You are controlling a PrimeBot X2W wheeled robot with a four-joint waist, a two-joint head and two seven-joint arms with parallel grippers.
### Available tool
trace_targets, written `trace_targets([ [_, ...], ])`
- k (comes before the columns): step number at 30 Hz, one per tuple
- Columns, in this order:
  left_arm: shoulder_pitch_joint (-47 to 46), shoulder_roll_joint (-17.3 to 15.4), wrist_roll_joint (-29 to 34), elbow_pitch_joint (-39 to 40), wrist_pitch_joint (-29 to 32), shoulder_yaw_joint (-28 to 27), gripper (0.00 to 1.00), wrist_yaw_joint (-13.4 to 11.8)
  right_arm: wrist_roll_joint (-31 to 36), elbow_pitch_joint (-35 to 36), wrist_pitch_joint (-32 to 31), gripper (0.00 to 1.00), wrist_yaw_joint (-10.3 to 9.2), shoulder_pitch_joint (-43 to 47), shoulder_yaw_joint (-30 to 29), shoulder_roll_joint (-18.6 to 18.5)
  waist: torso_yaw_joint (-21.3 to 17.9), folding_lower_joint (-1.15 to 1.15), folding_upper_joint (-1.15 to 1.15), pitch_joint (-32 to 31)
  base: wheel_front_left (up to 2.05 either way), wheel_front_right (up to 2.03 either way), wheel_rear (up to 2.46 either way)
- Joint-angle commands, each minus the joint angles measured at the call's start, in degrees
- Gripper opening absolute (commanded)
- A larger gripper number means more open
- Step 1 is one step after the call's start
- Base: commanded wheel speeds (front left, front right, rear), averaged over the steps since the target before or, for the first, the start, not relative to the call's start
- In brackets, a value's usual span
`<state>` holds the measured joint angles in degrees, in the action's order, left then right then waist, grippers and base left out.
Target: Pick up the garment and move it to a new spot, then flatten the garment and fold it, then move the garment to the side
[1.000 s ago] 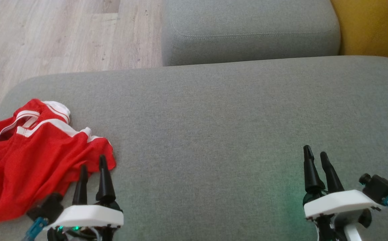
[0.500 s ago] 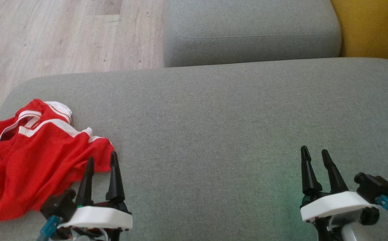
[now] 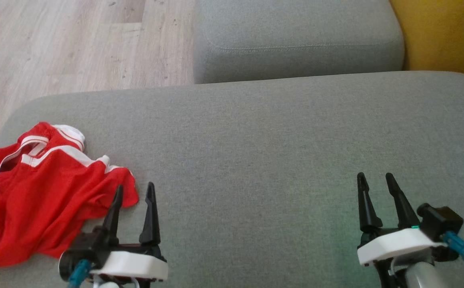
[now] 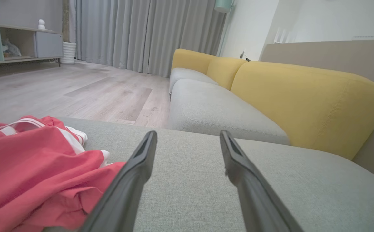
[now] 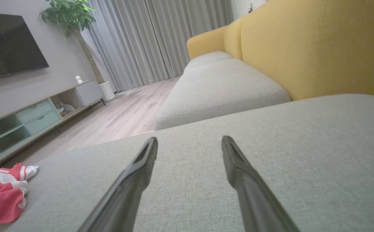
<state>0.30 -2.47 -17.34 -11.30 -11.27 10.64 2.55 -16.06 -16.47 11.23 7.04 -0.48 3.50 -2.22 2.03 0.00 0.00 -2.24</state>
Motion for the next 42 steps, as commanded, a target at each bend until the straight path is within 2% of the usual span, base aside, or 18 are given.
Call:
trace_targets([
  [1, -2.7, -0.4, 1.8, 1.5, -0.9, -1.1, 1.0, 0.1, 2.0, 1.8, 0.9, 1.0, 0.39, -2.7, 1.4, -0.6, -0.1, 0.0, 0.0, -0.1, 0.0, 0.0, 0.0],
  [18, -2.8, -0.4, 10.4, 0.0, -3.7, -0.9, 1.0, -1.1, 13.0, 0.2, 3.8, 1.0, 0.45, -2.9, 3.4, -0.7, -0.7, 0.0, 0.0, -0.7, 0.0, 0.0, 0.0],
  [37, -2.9, -0.4, 9.0, -1.5, -3.7, -1.2, 1.0, -1.3, 11.8, -1.2, 3.8, 1.0, 0.45, -2.7, 3.1, -0.7, -0.4, 0.0, 0.0, -0.8, 0.0, 0.0, 0.0],
  [42, -3.4, -0.4, 8.8, -1.7, -3.7, -0.8, 1.0, -1.6, 11.8, -1.3, 3.8, 1.0, 0.45, -2.7, 2.9, -0.7, 1.1, 0.0, 0.0, -0.7, 0.0, 0.0, 0.0],
])
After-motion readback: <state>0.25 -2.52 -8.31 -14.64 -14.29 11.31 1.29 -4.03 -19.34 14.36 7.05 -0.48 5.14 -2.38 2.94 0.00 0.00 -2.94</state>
